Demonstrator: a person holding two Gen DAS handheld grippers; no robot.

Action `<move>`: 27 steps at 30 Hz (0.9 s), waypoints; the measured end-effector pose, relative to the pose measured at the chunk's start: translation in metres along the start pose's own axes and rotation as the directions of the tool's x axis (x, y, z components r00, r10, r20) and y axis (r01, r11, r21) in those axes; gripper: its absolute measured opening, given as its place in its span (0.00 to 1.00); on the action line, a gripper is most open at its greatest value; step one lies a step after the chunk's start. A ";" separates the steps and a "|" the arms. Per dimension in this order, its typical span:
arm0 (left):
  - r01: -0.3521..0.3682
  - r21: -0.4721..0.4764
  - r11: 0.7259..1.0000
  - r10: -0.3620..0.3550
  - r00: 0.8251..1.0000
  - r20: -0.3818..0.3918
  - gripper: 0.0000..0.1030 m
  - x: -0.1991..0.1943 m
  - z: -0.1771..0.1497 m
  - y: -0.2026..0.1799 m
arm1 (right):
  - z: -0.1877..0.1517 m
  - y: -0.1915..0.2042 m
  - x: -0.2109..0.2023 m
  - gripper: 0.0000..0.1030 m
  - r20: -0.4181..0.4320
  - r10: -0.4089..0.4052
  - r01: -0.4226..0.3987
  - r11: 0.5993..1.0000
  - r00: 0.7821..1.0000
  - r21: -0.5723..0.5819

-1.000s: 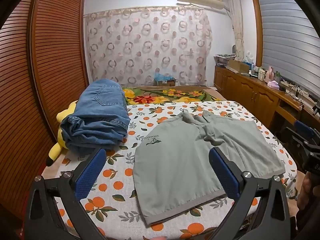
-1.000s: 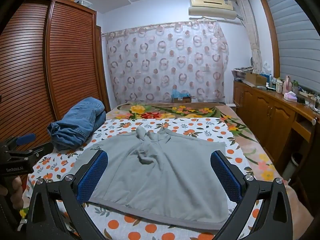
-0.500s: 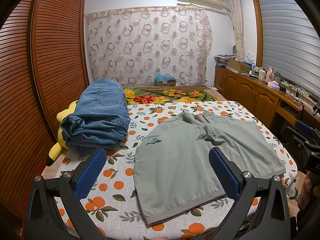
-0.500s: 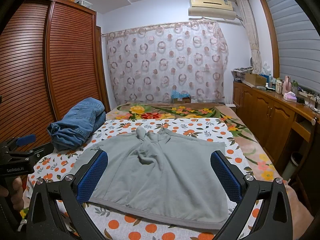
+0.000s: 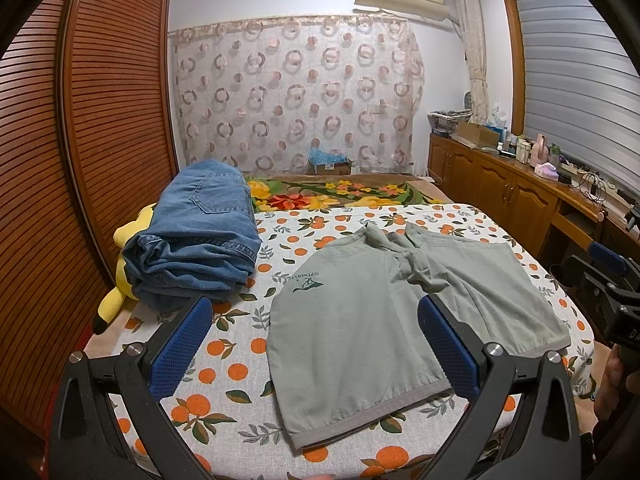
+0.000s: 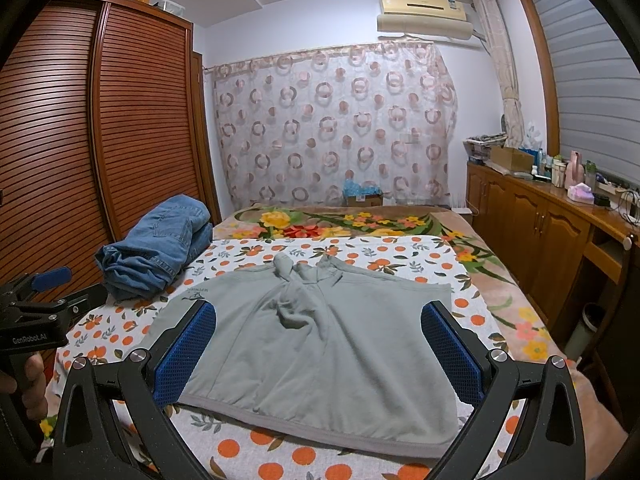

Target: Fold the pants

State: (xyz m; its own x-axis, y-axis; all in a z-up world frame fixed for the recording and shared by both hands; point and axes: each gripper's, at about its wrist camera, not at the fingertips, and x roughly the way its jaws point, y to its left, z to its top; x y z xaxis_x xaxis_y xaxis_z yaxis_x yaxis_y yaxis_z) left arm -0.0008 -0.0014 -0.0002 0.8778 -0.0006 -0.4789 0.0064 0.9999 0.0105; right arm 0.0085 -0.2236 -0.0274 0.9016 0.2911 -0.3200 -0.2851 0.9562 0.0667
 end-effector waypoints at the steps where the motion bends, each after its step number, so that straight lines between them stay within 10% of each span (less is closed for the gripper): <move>1: 0.000 0.000 1.000 0.000 1.000 -0.001 1.00 0.000 0.000 0.000 | 0.000 0.000 0.000 0.99 -0.001 0.001 -0.001 1.000 1.000 0.000; 27: -0.002 0.001 1.000 0.002 1.000 0.006 1.00 0.000 -0.003 0.001 | 0.000 0.000 0.000 0.99 0.001 -0.001 0.001 1.000 1.000 0.001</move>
State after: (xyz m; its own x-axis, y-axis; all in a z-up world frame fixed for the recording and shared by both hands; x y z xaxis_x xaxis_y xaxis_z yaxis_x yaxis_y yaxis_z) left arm -0.0020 0.0000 -0.0025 0.8805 0.0011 -0.4740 0.0052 0.9999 0.0120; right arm 0.0083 -0.2239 -0.0269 0.9022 0.2897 -0.3196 -0.2835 0.9566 0.0668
